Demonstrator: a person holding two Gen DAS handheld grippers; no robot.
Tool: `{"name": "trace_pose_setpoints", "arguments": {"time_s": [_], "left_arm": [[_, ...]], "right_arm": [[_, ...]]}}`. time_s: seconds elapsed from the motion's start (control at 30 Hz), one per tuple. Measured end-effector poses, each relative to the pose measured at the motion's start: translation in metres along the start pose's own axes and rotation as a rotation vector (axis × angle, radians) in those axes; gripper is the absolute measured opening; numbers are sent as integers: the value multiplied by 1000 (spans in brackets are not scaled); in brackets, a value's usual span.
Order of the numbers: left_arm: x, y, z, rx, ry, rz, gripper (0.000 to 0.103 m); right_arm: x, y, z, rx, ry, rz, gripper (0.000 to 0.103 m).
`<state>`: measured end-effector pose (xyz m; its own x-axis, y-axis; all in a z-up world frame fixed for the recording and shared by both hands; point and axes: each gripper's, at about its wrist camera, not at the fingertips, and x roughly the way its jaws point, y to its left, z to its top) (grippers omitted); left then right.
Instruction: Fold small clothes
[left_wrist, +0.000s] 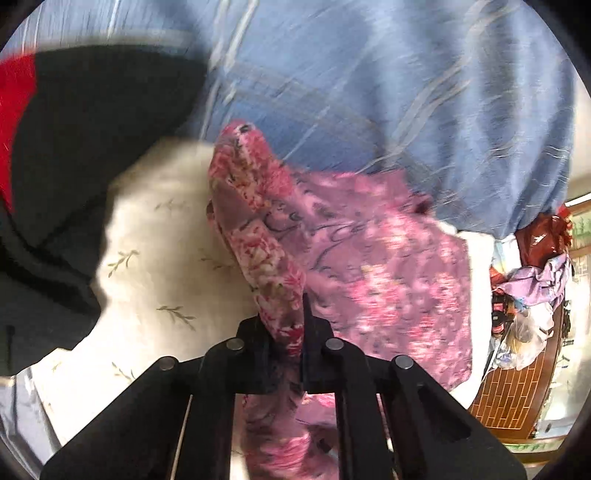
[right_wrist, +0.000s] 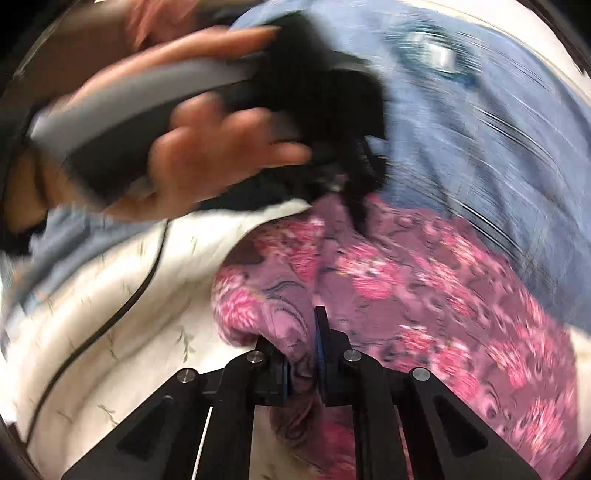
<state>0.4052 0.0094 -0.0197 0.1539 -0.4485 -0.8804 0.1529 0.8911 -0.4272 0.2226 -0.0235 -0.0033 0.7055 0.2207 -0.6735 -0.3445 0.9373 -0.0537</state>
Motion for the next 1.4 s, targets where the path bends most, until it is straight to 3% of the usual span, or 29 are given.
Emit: {"name": "trace_pose_setpoints", "arguments": {"time_s": [0.13,0.27,0.37,0.47,0.57,0.63,0.7,0.8,0.83,0.9,1.0,1.07,1.1,1.13,1.17,1.2,1.23,1.3,1.4], "left_arm": [[-20,-44,0,46,-38,-28,9],[-13,-102,-3,139,-41,-28,9],[18,-146,-10,194,-8,-13,9],[66,-176,-17,229,43,55,10],[111,-187,-25,233,85,174,21],[125,-196,-28,248,82,229,33],[122,-206,-24,259,111,207,51],[100,-214,-15,241,88,186,55],[88,-216,-11,238,65,178,68],[74,-216,-5,213,22,191,82],[81,-215,-5,203,55,200,82],[97,-215,-13,208,83,240,82],[105,-216,-19,214,88,267,78],[113,-216,-25,221,89,294,46],[120,-215,-28,218,97,301,23],[124,-213,-29,193,117,278,9],[123,-214,-29,174,104,268,9],[109,-221,-32,180,60,196,8],[106,-241,-42,226,68,85,8]], "right_arm": [[-26,-47,-7,210,-60,39,10],[-50,-100,-27,415,-92,70,10],[-65,-137,-51,559,-100,85,10],[-68,-166,-81,676,-88,103,11],[-60,-192,-117,811,-54,135,19],[-56,-209,-139,919,-95,241,15],[-56,-214,-142,945,-115,279,16],[-58,-209,-139,908,-137,286,26],[-58,-207,-136,892,-140,289,30],[-59,-206,-135,878,-154,303,37],[-60,-203,-135,865,-155,303,40],[-59,-201,-131,859,-139,282,40],[-59,-199,-130,856,-131,271,39],[-60,-197,-128,852,-120,259,38],[-62,-197,-127,853,-119,254,35],[-62,-199,-127,859,-120,259,26],[-63,-203,-130,876,-127,277,7],[-71,-216,-137,923,-166,313,7],[-106,-232,-155,977,-256,314,7]]}}
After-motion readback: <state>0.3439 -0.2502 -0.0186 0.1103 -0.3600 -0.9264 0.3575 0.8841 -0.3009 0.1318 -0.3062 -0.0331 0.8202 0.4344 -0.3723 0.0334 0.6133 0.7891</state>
